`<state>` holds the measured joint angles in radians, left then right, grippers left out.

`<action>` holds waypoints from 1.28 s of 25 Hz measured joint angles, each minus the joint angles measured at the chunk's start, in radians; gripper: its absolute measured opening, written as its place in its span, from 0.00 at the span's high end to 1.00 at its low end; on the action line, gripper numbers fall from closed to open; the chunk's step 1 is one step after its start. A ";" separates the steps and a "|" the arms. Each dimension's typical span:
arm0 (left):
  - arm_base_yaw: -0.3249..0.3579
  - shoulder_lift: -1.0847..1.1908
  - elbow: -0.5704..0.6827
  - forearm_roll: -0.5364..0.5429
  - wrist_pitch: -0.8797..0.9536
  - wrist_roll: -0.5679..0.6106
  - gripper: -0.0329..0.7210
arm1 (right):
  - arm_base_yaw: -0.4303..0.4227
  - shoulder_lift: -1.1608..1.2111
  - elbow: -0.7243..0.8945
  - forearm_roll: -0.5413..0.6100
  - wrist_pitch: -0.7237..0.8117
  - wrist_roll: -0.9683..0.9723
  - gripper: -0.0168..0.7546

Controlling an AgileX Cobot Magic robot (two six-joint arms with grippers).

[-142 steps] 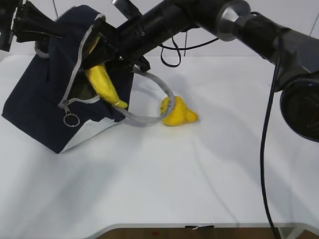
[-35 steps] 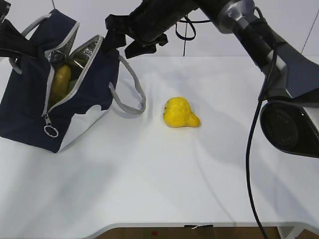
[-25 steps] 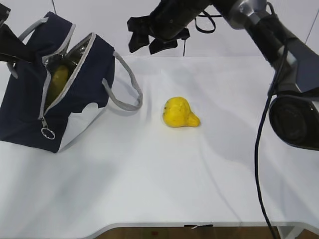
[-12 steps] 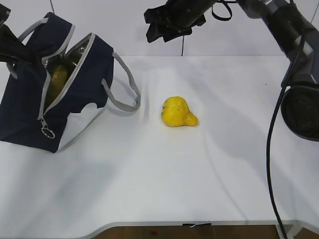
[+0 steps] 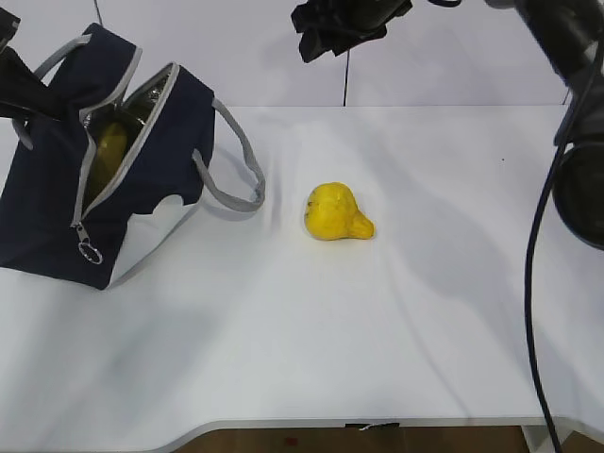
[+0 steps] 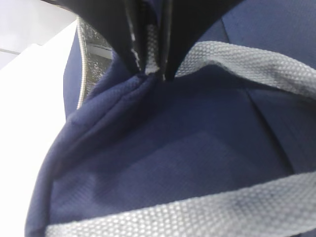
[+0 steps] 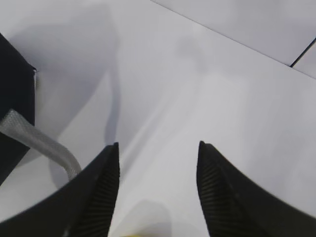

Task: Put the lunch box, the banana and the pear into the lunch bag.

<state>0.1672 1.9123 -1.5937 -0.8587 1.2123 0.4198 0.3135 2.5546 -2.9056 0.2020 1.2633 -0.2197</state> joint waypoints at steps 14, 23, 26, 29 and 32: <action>0.000 0.000 0.000 0.002 0.002 0.000 0.93 | 0.000 -0.415 0.607 -0.039 0.000 -0.009 0.45; 0.000 0.000 0.000 0.002 0.002 0.000 0.93 | 0.000 -0.684 0.973 -0.039 -0.002 -0.030 0.45; 0.000 0.000 0.000 0.002 0.002 0.000 0.93 | 0.000 -0.736 1.021 -0.039 -0.002 -0.030 0.45; 0.000 0.000 0.000 0.002 0.002 0.000 0.93 | 0.000 -0.769 1.032 -0.039 -0.002 -0.022 0.45; 0.000 0.000 0.000 0.002 0.002 0.000 0.93 | 0.000 -0.781 1.032 -0.043 -0.002 -0.022 0.45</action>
<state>0.1672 1.9123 -1.5937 -0.8565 1.2144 0.4198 0.3135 1.7737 -1.8737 0.1586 1.2615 -0.2418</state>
